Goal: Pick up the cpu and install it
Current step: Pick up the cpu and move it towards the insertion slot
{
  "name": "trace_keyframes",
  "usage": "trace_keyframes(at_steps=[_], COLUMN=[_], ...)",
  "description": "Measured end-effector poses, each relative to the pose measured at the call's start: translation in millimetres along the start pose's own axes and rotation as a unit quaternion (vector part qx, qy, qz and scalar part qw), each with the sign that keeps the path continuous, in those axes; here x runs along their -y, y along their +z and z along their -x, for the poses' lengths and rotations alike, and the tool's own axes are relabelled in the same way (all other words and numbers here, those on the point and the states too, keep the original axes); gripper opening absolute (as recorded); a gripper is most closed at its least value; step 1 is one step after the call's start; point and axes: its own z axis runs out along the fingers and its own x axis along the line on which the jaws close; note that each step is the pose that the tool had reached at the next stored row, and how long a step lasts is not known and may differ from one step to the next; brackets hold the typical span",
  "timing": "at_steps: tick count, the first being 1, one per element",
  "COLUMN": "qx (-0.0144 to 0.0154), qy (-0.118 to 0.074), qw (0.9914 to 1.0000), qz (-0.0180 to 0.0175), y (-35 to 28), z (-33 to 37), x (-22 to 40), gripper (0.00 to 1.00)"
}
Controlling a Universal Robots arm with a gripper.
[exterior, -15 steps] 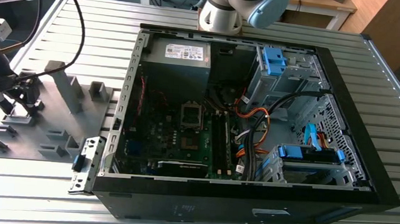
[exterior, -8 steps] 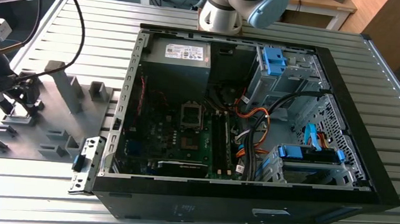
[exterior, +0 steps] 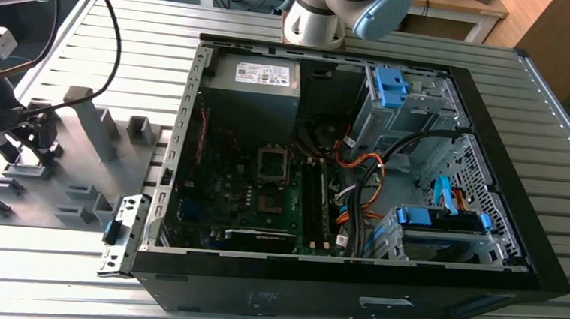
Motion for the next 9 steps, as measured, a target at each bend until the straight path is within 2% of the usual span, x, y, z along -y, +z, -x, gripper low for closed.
trace_keyframes(at_steps=[6,7,8,9], qx=[0.0001,0.0,0.0,0.0], qy=[0.0,0.0,0.0,0.0], qw=[1.0,1.0,1.0,1.0], qz=[0.0,0.0,0.0,0.0], y=[0.2,0.2,0.2,0.2], z=[0.0,0.0,0.0,0.0], x=[0.0,0.0,0.0,0.0], gripper=[0.54,0.53,0.47,0.47])
